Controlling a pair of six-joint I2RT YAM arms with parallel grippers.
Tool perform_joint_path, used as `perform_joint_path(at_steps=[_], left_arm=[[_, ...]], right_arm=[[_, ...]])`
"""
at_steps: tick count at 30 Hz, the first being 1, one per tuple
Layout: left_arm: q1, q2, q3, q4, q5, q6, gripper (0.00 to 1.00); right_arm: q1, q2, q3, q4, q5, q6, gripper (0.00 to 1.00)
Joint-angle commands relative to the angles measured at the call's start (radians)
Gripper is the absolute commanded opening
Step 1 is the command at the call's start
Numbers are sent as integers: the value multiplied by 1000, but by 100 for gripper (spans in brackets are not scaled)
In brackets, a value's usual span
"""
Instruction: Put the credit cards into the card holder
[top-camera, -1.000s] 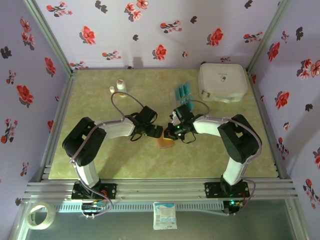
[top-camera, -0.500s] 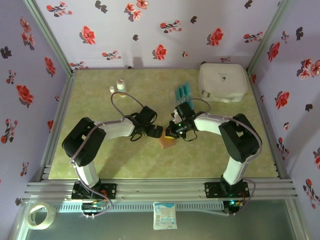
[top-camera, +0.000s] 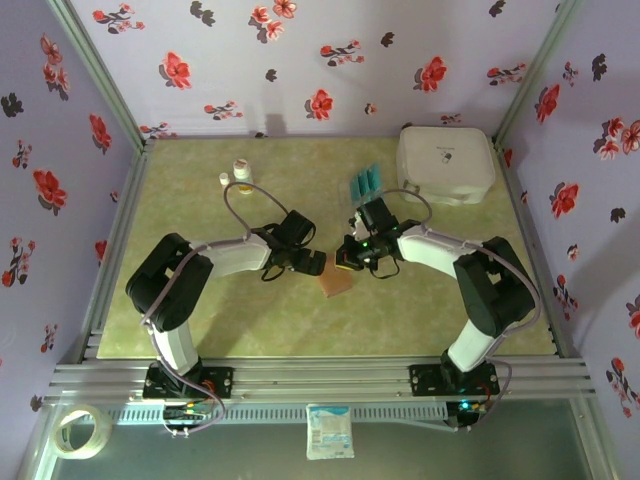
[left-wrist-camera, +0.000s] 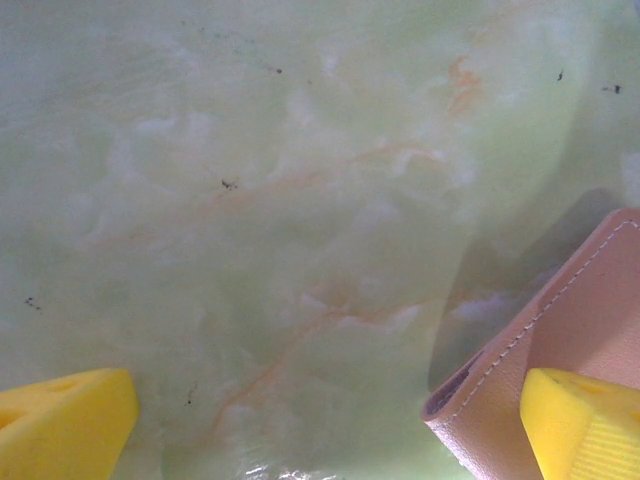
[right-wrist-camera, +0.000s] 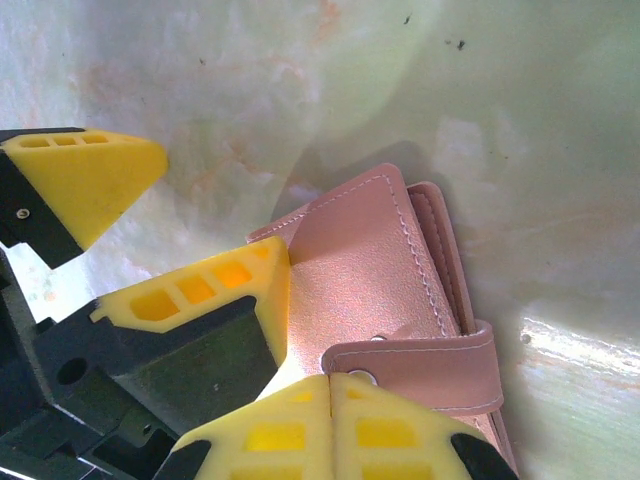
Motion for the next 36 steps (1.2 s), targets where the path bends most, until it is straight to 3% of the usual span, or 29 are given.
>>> perform_joint_path(at_steps=[1,36], left_arm=[[3,51,-25,-42,-11,8,100],[4,68,-36,-22,-11,16,100]], right_arm=[[-6,24,-5,5,-7,-19,0],[17,91,13,27,-17,-10,0]])
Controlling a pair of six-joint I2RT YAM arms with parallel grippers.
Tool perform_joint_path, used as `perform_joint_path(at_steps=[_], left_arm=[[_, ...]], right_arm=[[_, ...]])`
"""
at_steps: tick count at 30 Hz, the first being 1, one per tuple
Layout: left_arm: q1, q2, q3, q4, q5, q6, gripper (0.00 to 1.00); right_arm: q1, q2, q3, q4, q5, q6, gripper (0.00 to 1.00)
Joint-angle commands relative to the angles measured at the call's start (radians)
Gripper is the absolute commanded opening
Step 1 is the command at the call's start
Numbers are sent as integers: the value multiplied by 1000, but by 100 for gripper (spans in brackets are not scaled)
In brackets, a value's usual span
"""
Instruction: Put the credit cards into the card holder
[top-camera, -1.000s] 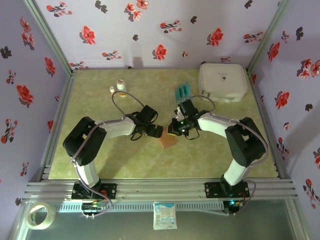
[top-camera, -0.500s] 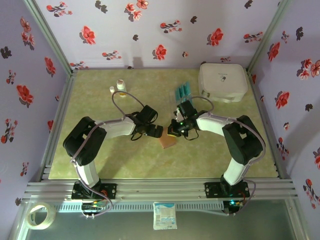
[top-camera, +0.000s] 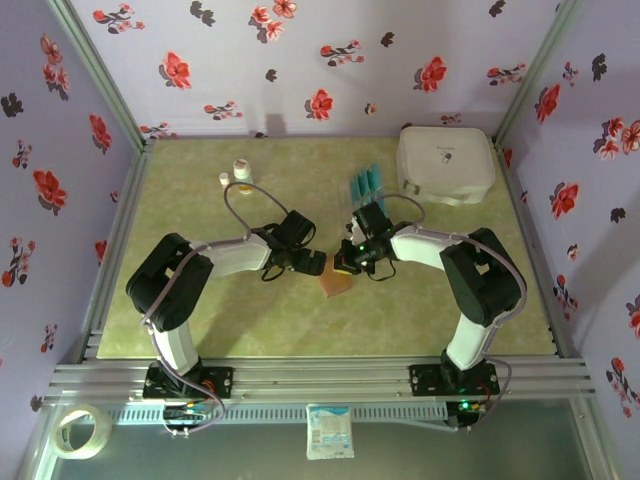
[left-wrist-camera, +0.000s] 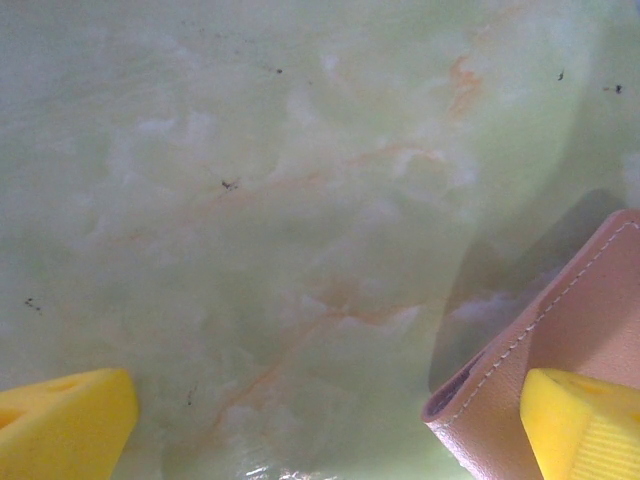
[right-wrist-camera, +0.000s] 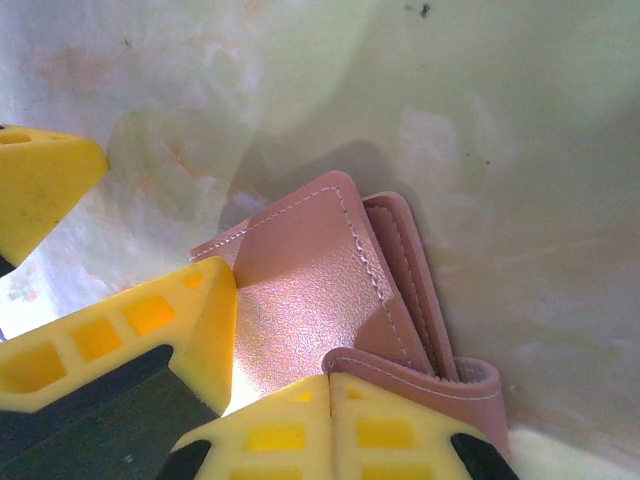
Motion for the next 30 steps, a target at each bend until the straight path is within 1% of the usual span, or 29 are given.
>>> perform_joint_path(at_steps=[1,12,30], left_arm=[[4,66,-35,-23,-11,15,100],[4,69,-40,-24,-11,21,100],[6,73,-38,-26,-11,23,100]], right_arm=[[10,-5,11,-13,1,-12,0],[8,-73,-15,-33,20,-21,0],[25,-29,-4,-13,-17,-17,0]])
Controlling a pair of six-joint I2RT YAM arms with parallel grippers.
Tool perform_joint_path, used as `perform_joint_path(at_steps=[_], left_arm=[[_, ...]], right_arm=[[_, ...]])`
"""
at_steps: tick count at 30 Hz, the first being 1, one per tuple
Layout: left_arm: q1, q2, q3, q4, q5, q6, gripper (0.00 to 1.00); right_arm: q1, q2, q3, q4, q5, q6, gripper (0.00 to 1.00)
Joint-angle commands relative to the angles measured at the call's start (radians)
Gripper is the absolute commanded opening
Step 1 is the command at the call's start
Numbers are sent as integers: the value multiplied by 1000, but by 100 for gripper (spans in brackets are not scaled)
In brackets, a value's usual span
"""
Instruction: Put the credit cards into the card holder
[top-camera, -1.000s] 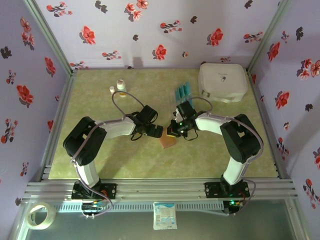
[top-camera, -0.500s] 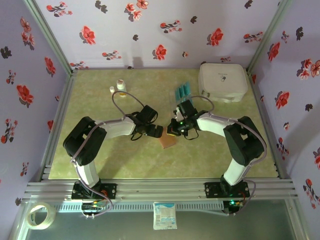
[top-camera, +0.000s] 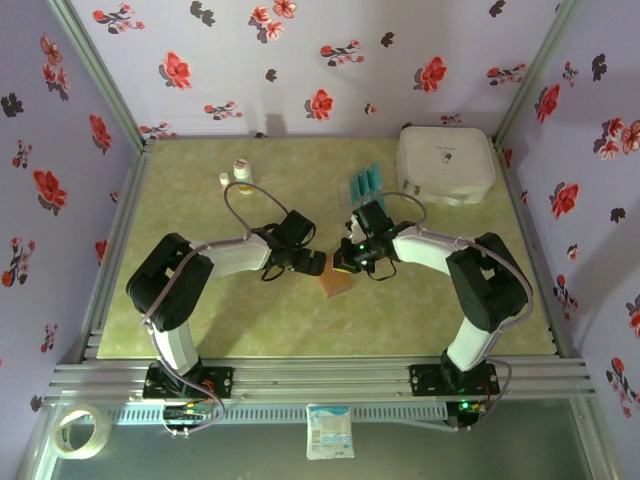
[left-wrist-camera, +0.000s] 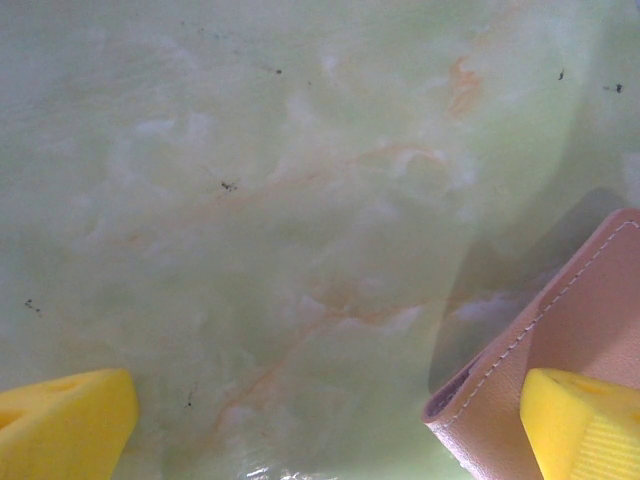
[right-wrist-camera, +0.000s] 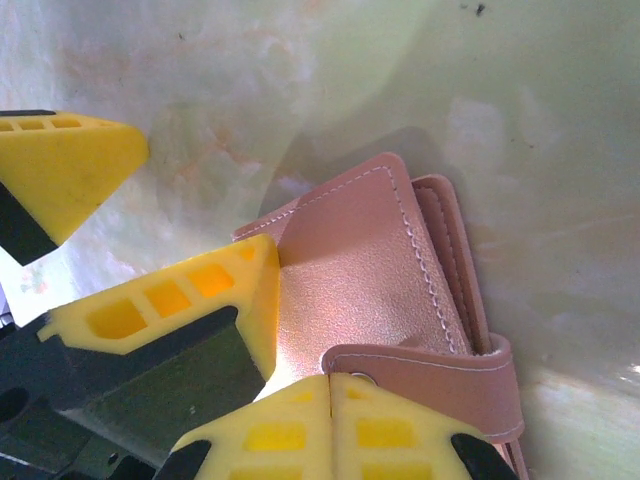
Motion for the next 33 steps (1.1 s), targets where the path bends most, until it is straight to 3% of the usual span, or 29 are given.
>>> perform_joint_path(at_steps=[1,33], left_arm=[[6,72,-38,-28,-11,20,100],[7,75,-38,-31,-12,23,100]], right_arm=[[13,18,-4,0,-21,-16,0],[-10,75,-152,94,13,20,0]])
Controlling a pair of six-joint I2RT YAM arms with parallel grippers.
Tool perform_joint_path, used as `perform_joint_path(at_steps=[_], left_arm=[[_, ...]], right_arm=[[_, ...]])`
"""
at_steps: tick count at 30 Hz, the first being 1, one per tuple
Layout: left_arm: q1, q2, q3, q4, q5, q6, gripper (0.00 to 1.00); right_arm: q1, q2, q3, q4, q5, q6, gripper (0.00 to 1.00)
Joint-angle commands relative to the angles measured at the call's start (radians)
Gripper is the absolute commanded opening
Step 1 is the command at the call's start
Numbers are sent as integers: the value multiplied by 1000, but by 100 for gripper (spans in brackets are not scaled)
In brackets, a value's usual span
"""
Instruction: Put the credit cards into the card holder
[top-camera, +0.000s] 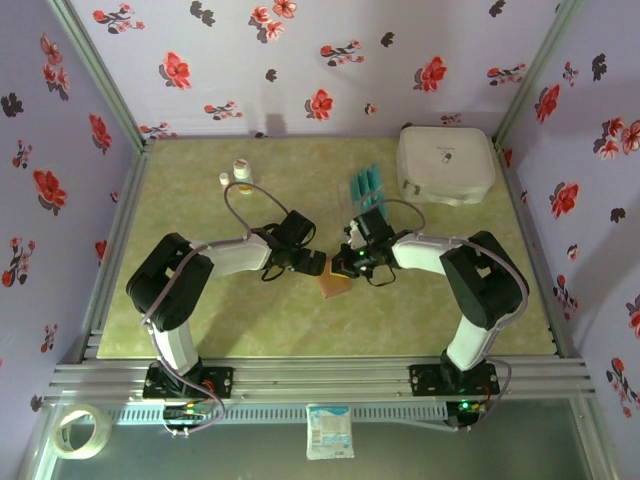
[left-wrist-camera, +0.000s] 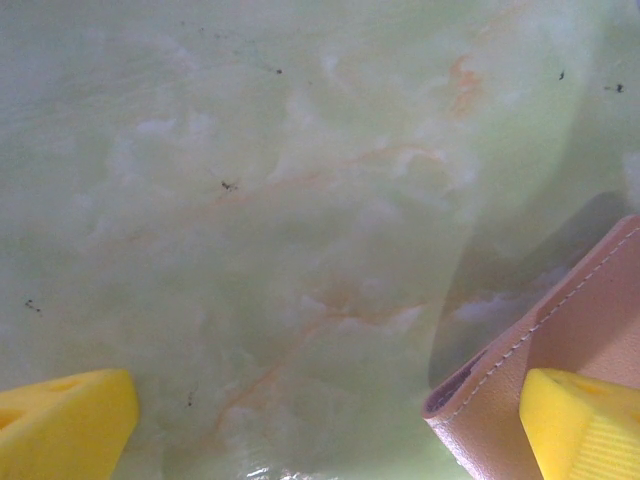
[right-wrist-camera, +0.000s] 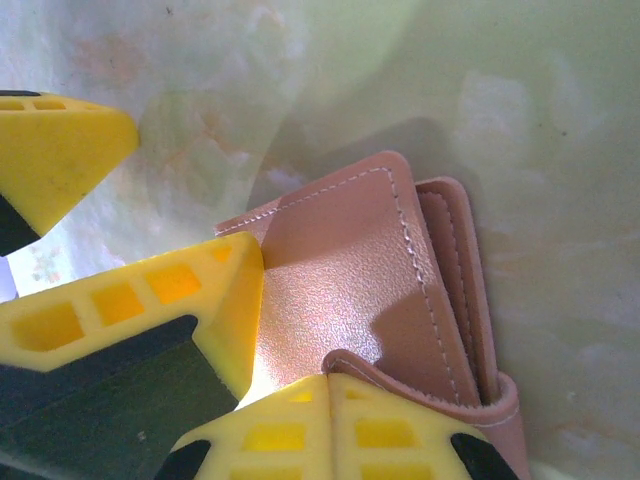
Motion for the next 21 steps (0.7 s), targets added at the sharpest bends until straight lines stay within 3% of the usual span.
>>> perform_joint_path(at_steps=[1,19,21], left_arm=[[7,75,-37,-31,-12,23,100],[10,78,-17,-44,-12,27,100],[14,75,-7,-48,-11,26,100]], right_arm=[[-13,47,-74,-56,55,20,0],[-34,44,-119,-52,48,71,0],[-34,20,-89,-70,46,70,4]])
